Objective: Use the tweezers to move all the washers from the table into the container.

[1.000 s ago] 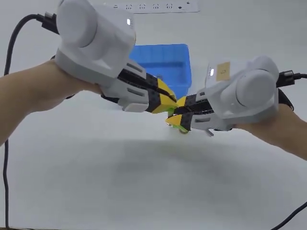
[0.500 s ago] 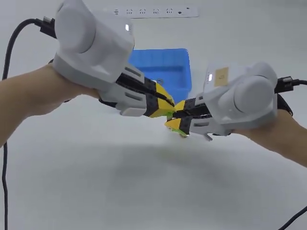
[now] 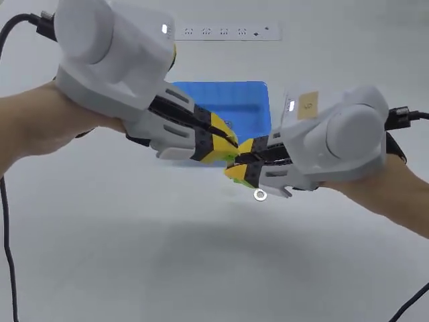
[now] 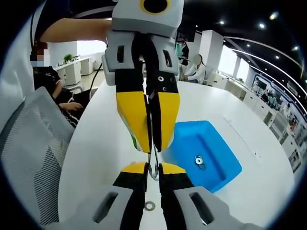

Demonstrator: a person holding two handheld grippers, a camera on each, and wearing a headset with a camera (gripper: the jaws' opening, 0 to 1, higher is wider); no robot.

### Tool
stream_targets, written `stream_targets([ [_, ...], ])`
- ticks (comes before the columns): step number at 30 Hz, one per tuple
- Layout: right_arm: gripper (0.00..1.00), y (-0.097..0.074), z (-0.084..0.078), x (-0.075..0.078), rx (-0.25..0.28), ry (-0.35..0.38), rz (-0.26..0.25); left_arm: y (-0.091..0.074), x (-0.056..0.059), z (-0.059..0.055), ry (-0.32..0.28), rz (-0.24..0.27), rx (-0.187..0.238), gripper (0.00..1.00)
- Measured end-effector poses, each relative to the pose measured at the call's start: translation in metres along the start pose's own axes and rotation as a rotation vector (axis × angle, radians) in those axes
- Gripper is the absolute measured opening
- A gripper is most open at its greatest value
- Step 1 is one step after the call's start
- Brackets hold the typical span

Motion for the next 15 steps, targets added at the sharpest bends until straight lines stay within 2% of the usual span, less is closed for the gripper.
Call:
stream_targets([
  [8, 0.1, -0.006, 0.02, 0.007, 0.019, -0.042, -0.014, -0.017, -0.007, 0.006, 0.025, 0.031, 0.017, 0.08],
  [15, 0.1, -0.009, 0.034, 0.017, 0.034, -0.07, -0.027, -0.03, -0.019, 0.014, 0.058, 0.057, 0.019, 0.08],
])
Point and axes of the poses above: the centre of the closed fingertips' face, and the gripper's own axes: y roughly forward along the fingers, x roughly to its right, z roughly out of its top, the point moved 4 cm from there along -y, roughly backward along the fingers, and after that the axes turned 4 degrees about y, right-handed, at the moved point
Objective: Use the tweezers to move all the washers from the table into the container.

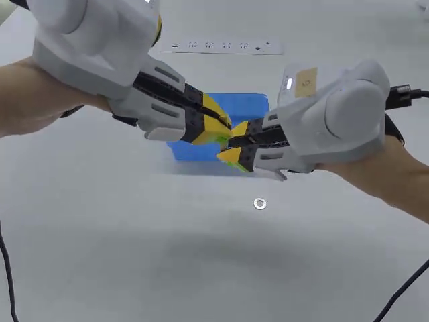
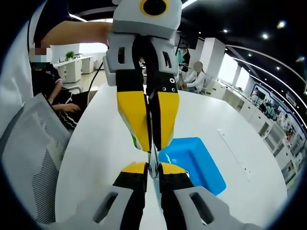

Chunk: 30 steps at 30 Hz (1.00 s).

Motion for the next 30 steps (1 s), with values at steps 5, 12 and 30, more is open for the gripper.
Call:
stream_targets([
  [5, 0.1, 0.001, 0.008, 0.009, 0.003, -0.028, -0.009, -0.006, -0.011, 0.002, 0.018, 0.009, -0.003, 0.08],
  [12, 0.1, 0.005, 0.012, 0.025, 0.006, -0.047, -0.024, -0.007, -0.033, -0.003, 0.034, 0.011, -0.007, 0.08],
  [30, 0.1, 0.047, -0.022, 0.07, -0.031, 0.002, -0.013, 0.021, -0.08, -0.041, -0.008, -0.013, -0.045, 0.08],
])
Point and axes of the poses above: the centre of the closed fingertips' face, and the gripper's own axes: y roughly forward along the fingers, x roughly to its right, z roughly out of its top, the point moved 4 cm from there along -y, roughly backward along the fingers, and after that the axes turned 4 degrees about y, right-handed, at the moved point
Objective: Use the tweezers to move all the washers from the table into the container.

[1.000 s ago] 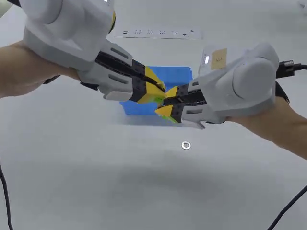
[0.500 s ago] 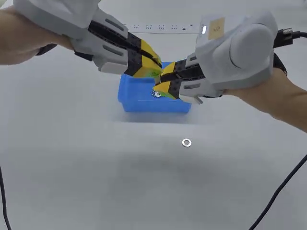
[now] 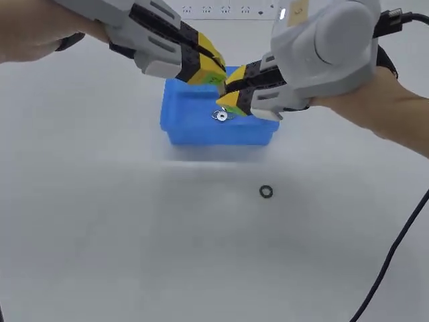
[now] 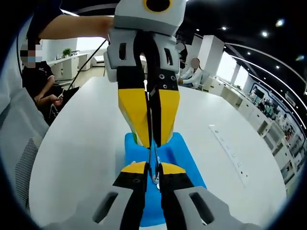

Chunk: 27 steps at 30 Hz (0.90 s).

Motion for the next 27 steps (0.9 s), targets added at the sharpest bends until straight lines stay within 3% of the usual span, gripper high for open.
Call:
stream_targets([
  [7, 0.1, 0.021, -0.015, 0.008, -0.023, 0.021, 0.018, 0.01, -0.011, -0.021, -0.055, -0.005, 0.0, 0.08],
  [14, 0.1, 0.026, -0.022, 0.006, -0.033, 0.031, 0.031, 0.014, -0.011, -0.027, -0.063, -0.015, -0.005, 0.08],
  [18, 0.1, 0.025, -0.022, 0.007, -0.034, 0.034, 0.029, 0.015, -0.011, -0.026, -0.061, -0.016, -0.004, 0.08],
  [27, 0.11, 0.01, -0.013, 0.011, -0.015, 0.033, -0.003, 0.011, -0.008, -0.007, -0.031, -0.006, 0.012, 0.09],
])
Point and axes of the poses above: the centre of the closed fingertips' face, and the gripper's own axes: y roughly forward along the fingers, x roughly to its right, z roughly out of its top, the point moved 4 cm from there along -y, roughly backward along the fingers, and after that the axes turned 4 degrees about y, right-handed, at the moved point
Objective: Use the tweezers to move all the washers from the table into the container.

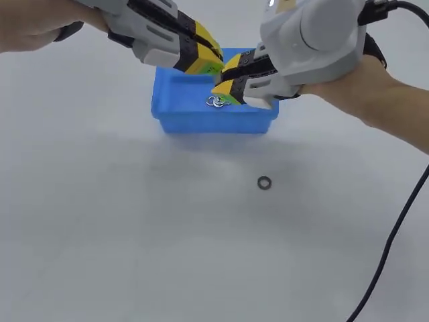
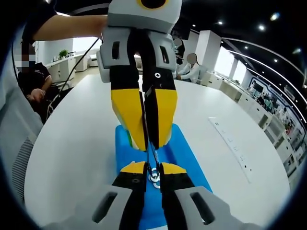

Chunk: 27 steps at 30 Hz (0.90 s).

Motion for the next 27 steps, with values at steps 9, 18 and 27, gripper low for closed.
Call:
stream_targets([
  [9, 0.11, -0.025, 0.016, -0.009, 0.023, -0.036, -0.033, -0.015, 0.011, 0.025, 0.038, 0.027, 0.026, 0.08],
  [18, 0.11, -0.051, 0.027, -0.029, 0.033, -0.074, -0.041, -0.024, 0.035, 0.046, 0.088, 0.046, 0.021, 0.07],
  [27, 0.11, -0.072, 0.029, -0.057, 0.034, -0.096, -0.032, -0.028, 0.069, 0.059, 0.108, 0.05, 0.022, 0.07],
])
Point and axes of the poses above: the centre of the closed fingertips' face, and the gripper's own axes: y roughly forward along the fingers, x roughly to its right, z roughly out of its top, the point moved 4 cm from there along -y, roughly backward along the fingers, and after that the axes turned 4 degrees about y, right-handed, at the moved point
